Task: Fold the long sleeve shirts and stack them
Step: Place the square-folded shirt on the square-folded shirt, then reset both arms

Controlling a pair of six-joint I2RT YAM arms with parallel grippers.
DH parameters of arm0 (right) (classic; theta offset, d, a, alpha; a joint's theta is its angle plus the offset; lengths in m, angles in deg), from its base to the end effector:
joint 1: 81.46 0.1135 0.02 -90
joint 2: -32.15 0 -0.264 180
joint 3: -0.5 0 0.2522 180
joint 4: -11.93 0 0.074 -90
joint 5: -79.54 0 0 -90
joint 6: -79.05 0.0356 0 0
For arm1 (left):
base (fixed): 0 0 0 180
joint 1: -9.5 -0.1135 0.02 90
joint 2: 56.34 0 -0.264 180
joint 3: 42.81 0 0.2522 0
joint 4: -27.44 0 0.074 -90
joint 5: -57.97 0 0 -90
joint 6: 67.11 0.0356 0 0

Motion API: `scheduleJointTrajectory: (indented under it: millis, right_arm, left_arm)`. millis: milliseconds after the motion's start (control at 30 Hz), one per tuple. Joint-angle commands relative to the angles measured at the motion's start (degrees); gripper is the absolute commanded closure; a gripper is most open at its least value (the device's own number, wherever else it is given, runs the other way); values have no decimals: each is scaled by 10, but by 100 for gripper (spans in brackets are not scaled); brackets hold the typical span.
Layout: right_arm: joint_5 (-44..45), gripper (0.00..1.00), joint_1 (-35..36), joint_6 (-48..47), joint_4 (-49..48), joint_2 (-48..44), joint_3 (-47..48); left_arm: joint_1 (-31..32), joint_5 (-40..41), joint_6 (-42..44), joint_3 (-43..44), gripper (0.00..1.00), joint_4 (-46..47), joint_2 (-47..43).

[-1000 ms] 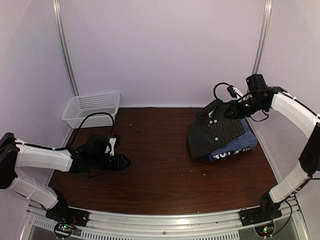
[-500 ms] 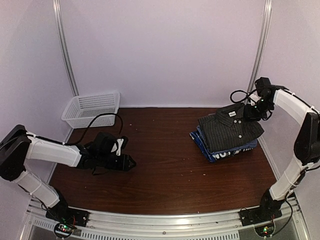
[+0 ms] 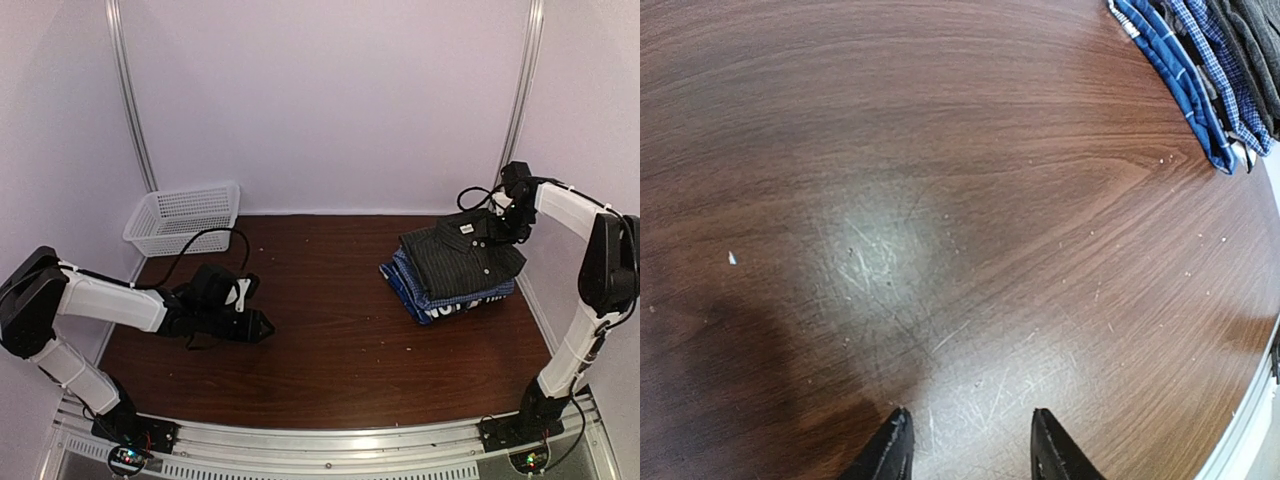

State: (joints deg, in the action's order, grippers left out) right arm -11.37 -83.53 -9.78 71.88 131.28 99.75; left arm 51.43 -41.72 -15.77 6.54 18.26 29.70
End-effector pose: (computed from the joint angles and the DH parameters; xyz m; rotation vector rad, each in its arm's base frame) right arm 0.3689 -0.0128 0.2799 0.0683 2.6140 0.0152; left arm 0.2043 -0.1915 0.1479 0.1593 2.5306 -0.8281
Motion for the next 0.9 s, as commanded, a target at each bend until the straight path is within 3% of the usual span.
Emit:
scheduleJointTrajectory:
  millis: [0, 233, 367, 500, 733, 867]
  right_arm:
    - [36, 85, -4, -4, -60, 7, -16]
    - [134, 48, -5, 31, -61, 12, -5]
    - [186, 36, -8, 52, -46, -2, 10]
    - [205, 30, -9, 68, -38, -35, 16]
    - [36, 27, 12, 71, -119, -129, -60]
    - [-20, 27, 49, 89, -151, -162, -96]
  left_arm:
    - [0, -5, 0, 17, 59, 18, 8]
    - [-1, 1, 0, 23, 59, 12, 9]
    - [-1, 24, 5, 28, 59, -2, 0]
    - [-1, 64, 15, 36, 59, -28, -10]
    - [-4, 116, 15, 41, 58, -38, -35]
    - [-5, 150, 15, 41, 51, -39, -65]
